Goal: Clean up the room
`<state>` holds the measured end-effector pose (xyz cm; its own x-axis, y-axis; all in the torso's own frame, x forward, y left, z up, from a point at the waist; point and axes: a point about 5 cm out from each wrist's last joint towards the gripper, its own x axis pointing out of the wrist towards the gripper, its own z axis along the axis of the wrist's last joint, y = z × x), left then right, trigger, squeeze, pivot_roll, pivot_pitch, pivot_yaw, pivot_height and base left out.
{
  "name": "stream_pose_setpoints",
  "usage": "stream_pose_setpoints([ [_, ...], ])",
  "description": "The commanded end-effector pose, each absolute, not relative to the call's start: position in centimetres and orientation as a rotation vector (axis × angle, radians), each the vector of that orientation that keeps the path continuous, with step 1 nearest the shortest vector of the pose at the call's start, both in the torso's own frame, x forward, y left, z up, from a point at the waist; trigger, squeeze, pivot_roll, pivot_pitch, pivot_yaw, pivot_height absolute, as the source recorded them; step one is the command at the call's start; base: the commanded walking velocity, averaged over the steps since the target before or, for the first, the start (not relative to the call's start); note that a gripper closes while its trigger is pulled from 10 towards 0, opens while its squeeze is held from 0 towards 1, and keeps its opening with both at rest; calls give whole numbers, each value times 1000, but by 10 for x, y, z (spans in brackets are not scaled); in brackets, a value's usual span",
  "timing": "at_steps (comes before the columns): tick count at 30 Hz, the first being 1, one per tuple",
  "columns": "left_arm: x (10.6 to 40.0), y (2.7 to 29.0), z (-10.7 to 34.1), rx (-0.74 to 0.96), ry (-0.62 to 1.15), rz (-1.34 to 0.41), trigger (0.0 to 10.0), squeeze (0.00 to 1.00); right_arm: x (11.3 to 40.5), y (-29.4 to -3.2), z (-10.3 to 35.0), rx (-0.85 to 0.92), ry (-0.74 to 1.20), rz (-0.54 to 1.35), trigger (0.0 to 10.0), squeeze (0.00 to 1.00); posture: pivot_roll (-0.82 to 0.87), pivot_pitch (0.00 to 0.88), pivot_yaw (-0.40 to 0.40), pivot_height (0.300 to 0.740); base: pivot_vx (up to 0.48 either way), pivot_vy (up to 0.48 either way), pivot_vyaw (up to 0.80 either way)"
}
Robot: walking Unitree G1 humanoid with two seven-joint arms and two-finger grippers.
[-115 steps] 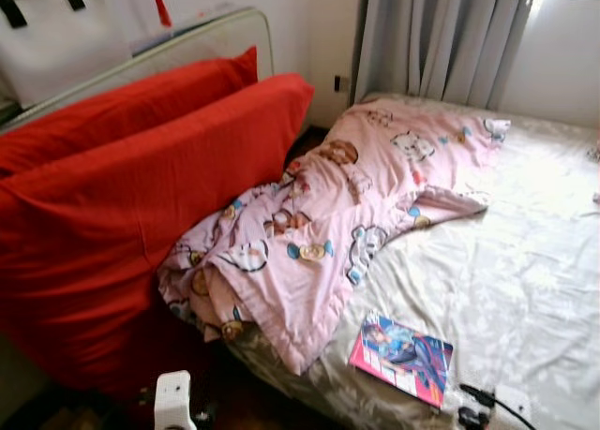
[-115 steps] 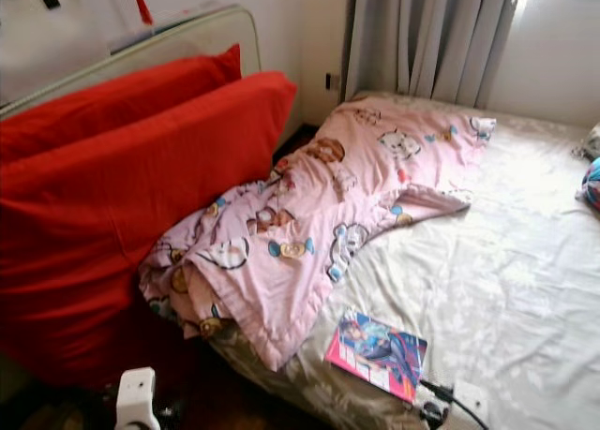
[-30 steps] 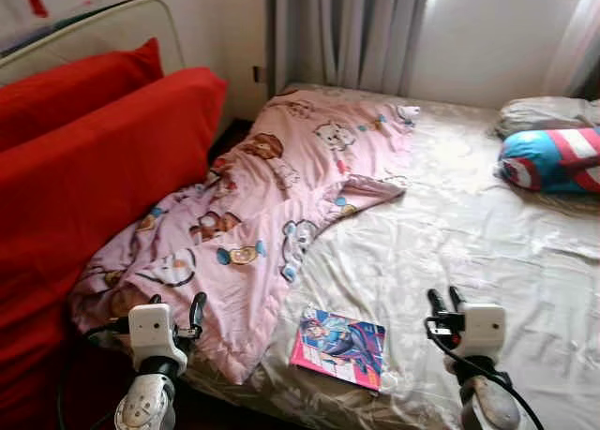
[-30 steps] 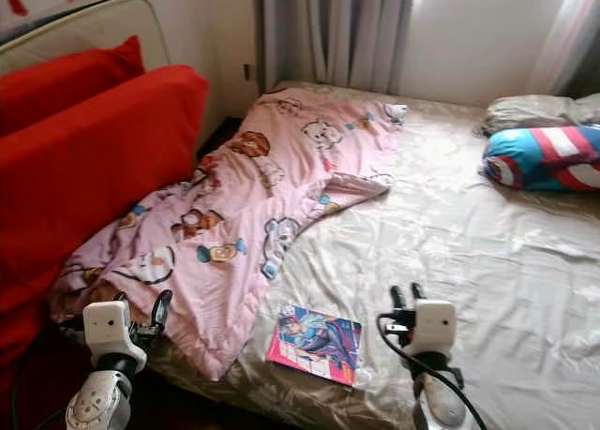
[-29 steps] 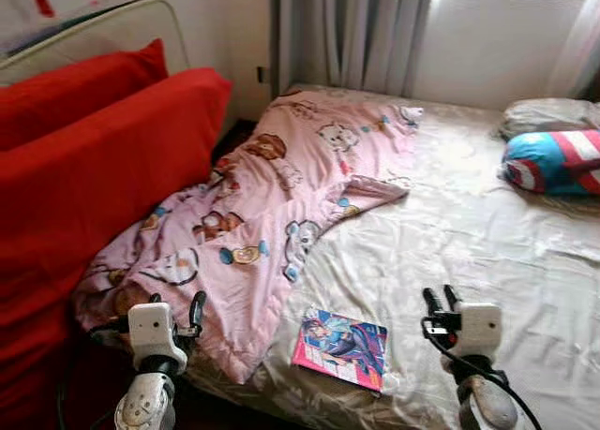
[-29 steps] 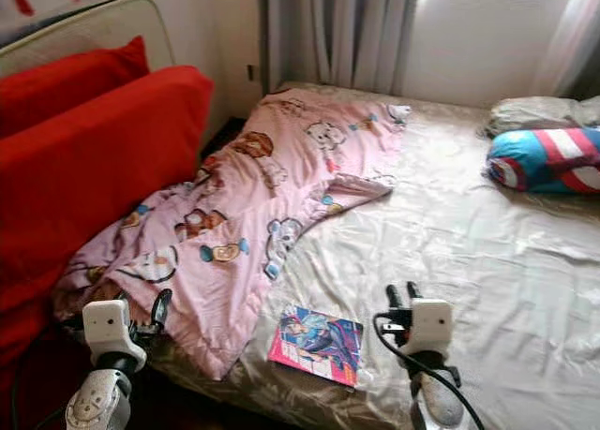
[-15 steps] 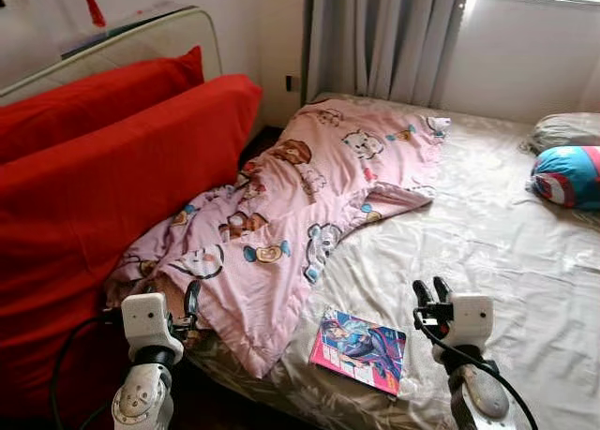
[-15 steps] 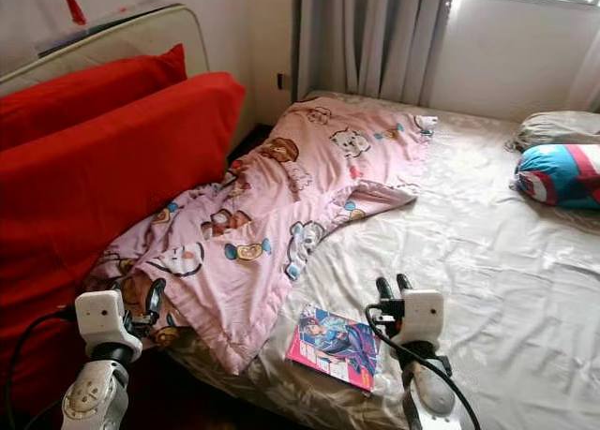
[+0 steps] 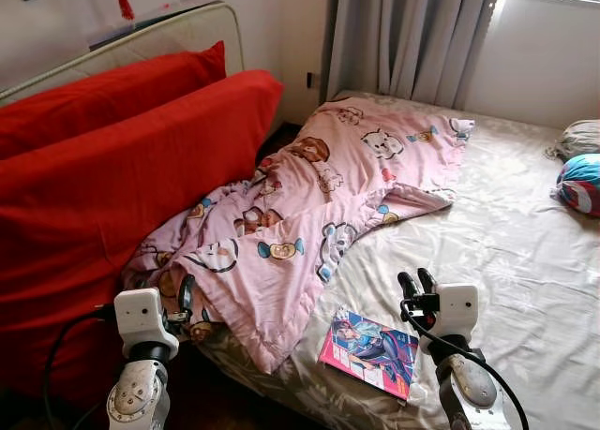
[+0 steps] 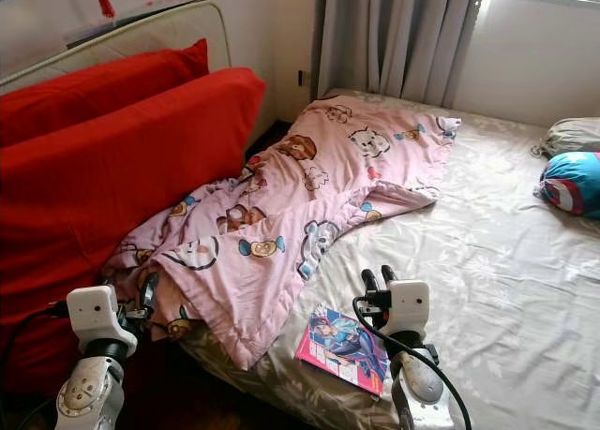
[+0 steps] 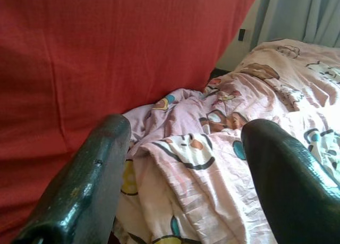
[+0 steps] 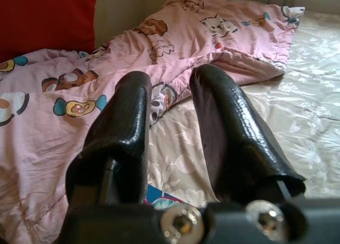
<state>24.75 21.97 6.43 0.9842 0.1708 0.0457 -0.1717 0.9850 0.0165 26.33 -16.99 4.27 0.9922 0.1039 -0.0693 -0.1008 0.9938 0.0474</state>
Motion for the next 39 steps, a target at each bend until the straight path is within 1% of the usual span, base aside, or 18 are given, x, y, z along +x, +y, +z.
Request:
stream_pose_setpoints([
  [1,247,221,65,11,-40,181,10000,0,264,-173,42,46,81,92,10000,0,-49,0,14,695,0,0,0],
  [3,248,218,66,10,-35,173,10000,0,263,-177,45,34,59,73,10000,0,-55,0,12,676,0,0,0],
  [10,250,216,65,0,-29,169,10000,0,261,-184,45,29,65,41,10000,0,-71,0,10,676,0,0,0],
  [11,250,215,64,-1,-28,168,10000,0,260,-184,45,28,62,40,10000,63,-73,0,11,676,0,0,0],
  [12,250,215,64,-1,-25,166,10000,0,260,-185,45,31,60,39,10000,1000,-73,0,11,676,0,0,0],
  [23,247,215,63,7,-5,156,10000,0,260,-181,42,35,76,41,10000,1000,-48,0,17,676,0,0,0],
  [24,247,216,62,7,-4,156,10000,0,260,-181,41,33,79,38,10000,929,-48,0,17,676,0,0,0],
  [25,246,216,62,7,-4,156,10000,0,260,-182,41,31,81,36,10000,439,-45,0,18,676,0,0,0],
  [26,246,216,62,8,-1,155,10000,0,260,-182,40,28,83,35,10000,0,-44,0,19,676,0,0,0],
  [36,244,213,62,9,13,131,10000,0,260,-181,38,24,100,22,10000,0,-38,0,27,676,0,0,0],
  [39,243,213,61,11,17,127,10000,0,260,-180,37,12,105,28,10000,0,-39,0,27,662,0,0,0],
])
